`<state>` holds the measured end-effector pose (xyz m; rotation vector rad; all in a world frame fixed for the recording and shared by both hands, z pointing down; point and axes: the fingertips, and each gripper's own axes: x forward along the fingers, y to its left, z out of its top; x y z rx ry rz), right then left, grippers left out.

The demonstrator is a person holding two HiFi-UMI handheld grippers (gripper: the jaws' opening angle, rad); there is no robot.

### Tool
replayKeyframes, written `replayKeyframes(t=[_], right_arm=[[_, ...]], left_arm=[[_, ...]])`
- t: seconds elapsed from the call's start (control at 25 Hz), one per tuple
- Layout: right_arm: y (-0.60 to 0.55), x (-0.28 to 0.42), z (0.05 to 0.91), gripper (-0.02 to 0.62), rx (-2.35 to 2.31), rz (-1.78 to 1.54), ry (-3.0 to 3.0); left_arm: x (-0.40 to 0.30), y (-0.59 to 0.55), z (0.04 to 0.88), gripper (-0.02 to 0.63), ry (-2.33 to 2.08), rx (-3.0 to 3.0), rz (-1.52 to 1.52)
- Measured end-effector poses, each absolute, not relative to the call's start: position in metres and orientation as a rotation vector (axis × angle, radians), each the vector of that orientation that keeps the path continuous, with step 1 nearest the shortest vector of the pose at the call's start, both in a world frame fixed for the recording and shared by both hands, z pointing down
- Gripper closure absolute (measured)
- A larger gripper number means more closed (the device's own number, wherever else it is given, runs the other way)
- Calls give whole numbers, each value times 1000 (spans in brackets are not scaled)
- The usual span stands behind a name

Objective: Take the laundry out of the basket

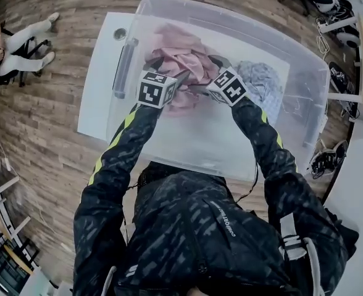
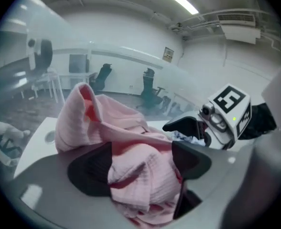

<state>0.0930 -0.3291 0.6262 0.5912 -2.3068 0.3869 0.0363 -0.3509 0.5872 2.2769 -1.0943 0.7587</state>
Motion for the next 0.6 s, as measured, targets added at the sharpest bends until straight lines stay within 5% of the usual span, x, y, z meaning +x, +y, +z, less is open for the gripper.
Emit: replayKeyframes(t=[0.6], right_arm=[[-350, 73, 727, 28, 421, 449, -2249]], left_arm=[[46, -373, 655, 222, -1068, 2242, 861]])
